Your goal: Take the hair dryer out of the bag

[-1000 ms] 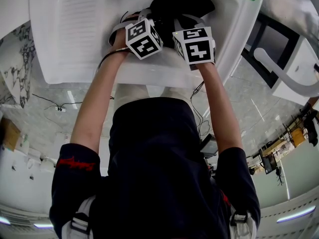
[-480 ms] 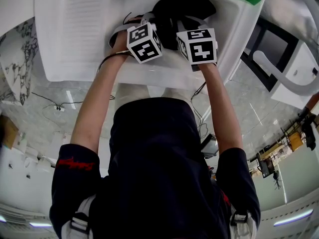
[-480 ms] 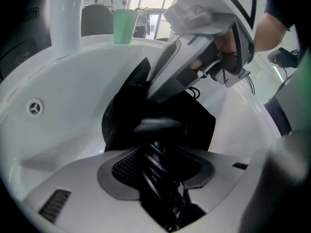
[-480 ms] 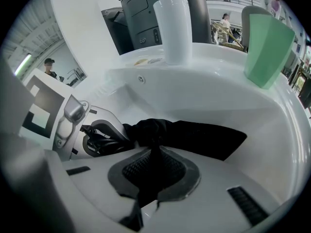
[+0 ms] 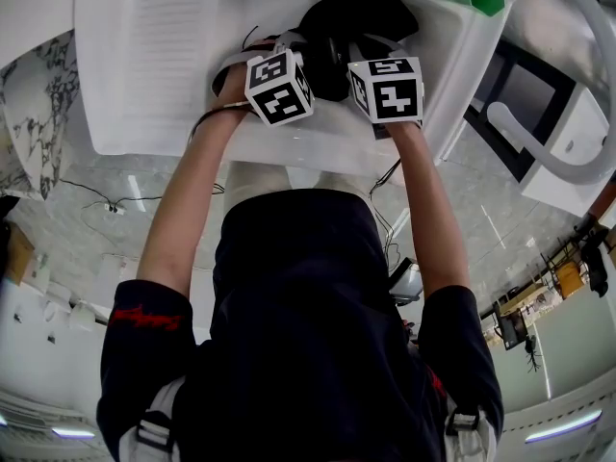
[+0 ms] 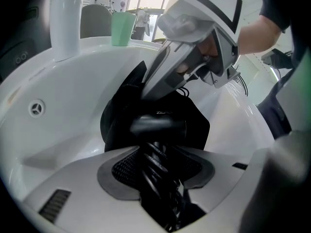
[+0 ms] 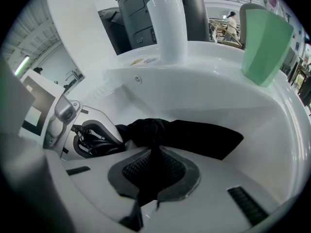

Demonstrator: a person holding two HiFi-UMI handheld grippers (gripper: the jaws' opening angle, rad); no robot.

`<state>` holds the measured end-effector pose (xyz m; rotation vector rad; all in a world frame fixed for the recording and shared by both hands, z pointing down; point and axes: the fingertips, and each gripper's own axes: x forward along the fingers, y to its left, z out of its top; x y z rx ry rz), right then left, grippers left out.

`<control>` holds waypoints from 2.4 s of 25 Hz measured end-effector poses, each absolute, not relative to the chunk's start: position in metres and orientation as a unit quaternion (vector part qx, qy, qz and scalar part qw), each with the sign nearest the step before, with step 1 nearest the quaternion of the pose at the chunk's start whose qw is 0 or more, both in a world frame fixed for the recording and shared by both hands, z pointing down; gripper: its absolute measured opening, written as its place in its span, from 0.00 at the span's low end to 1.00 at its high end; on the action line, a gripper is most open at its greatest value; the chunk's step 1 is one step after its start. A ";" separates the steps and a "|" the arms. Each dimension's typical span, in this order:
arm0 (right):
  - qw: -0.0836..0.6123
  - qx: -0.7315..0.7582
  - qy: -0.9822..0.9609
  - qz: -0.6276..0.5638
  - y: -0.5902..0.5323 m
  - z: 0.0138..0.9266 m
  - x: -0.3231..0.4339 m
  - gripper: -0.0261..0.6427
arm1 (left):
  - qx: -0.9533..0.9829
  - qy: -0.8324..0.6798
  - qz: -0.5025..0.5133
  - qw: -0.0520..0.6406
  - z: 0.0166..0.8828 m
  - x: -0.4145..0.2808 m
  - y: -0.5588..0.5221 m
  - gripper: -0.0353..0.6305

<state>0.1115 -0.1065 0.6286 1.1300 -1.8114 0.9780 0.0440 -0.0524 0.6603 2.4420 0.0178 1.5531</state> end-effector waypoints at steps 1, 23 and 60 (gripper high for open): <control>0.385 0.444 -0.711 0.386 -0.107 0.629 0.112 0.11 | 0.837 0.007 0.533 0.124 0.660 0.043 -0.052 0.37; 0.379 0.444 -0.704 0.404 -0.109 0.626 0.113 0.11 | 0.841 0.028 0.527 0.115 0.631 0.029 -0.042 0.37; 0.388 0.440 -0.701 0.405 -0.103 0.618 0.110 0.11 | 0.849 -0.060 0.512 0.115 0.568 -0.009 -0.047 0.37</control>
